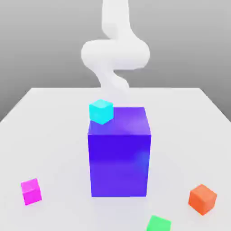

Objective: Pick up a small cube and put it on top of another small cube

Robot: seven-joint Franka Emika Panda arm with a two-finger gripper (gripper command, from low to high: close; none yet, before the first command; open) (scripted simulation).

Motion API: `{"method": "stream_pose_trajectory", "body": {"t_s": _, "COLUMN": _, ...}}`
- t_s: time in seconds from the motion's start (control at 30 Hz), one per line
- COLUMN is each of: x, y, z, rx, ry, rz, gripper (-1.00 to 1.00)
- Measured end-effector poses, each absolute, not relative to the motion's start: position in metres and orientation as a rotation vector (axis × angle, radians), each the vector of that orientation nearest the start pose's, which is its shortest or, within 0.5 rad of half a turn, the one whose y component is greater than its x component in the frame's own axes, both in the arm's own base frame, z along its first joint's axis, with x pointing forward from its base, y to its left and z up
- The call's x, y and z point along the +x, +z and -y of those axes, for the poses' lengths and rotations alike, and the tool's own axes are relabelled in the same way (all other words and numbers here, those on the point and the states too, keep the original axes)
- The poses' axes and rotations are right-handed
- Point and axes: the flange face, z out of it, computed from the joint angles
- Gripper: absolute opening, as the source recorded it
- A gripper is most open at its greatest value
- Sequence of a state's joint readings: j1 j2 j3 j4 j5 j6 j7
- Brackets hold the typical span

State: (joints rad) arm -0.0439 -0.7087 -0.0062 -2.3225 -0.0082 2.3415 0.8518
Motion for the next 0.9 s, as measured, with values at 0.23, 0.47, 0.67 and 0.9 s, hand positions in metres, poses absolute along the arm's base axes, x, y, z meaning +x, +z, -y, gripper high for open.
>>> {"method": "stream_pose_trajectory", "body": {"t_s": 0.23, "x": 0.446, "y": 0.544, "z": 0.091, "rx": -2.379, "ry": -0.708, "rz": -1.589, "gripper": 0.0}}
{"method": "stream_pose_trajectory", "body": {"t_s": 0.47, "x": 0.458, "y": 0.407, "z": 0.165, "rx": -2.238, "ry": -0.45, "rz": -1.984, "gripper": 0.0}}
{"method": "stream_pose_trajectory", "body": {"t_s": 0.67, "x": 0.425, "y": 0.289, "z": 0.228, "rx": -2.028, "ry": -0.215, "rz": -2.321, "gripper": 0.0}}
{"method": "stream_pose_trajectory", "body": {"t_s": 0.9, "x": 0.384, "y": 0.172, "z": 0.249, "rx": -1.852, "ry": -0.006, "rz": -2.536, "gripper": 0.0}}
